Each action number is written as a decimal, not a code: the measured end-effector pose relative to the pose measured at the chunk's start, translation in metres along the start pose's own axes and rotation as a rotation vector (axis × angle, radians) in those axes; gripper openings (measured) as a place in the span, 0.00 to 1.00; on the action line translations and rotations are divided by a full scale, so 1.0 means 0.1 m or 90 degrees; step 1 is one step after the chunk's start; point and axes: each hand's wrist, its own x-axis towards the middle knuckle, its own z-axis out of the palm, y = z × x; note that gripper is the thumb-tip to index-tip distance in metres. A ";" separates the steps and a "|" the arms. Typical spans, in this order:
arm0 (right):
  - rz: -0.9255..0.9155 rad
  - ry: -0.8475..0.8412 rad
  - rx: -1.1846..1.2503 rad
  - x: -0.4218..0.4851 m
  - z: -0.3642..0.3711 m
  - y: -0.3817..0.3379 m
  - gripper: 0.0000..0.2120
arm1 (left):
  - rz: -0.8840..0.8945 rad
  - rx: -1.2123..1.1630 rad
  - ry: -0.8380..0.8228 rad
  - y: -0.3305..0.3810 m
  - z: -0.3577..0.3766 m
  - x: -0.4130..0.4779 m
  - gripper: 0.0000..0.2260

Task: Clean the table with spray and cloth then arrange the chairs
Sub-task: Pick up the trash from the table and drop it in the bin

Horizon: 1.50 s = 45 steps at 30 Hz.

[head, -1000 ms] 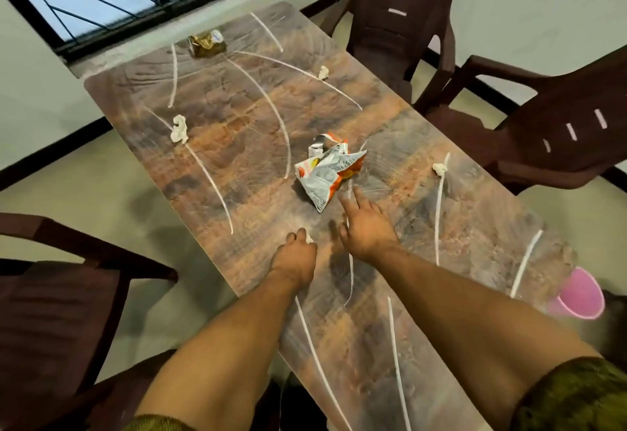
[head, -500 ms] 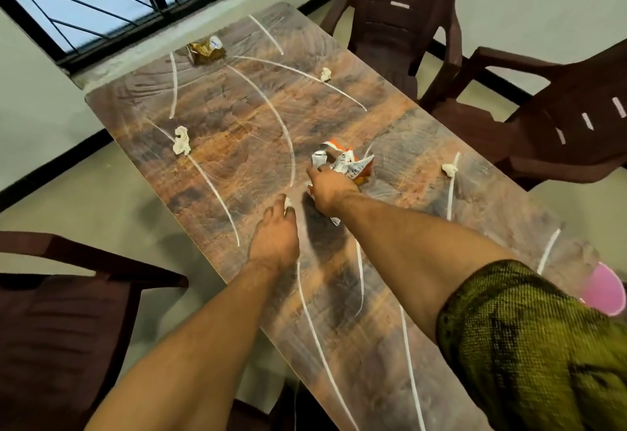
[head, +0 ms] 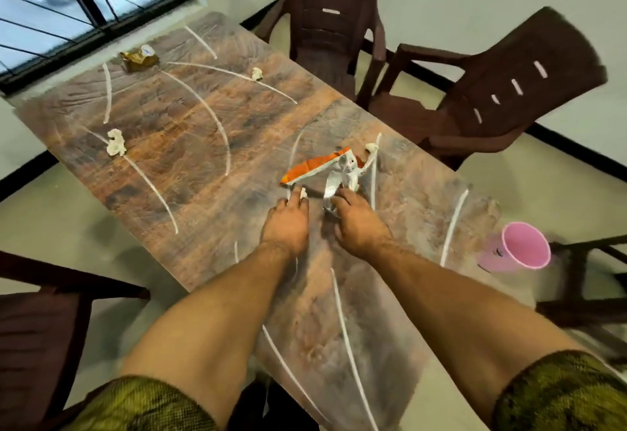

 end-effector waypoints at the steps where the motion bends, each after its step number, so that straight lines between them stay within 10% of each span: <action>1: 0.015 0.008 -0.008 -0.19 -0.03 0.13 0.23 | 0.013 0.005 0.005 0.18 0.00 -0.03 0.28; 20: 0.301 0.005 -0.017 -3.82 -0.60 3.23 0.33 | 0.289 0.016 -0.050 4.80 0.92 -0.98 0.31; 45: 0.343 -0.144 0.059 -2.43 -1.59 7.54 0.43 | 0.312 0.073 -0.210 7.89 1.30 2.63 0.31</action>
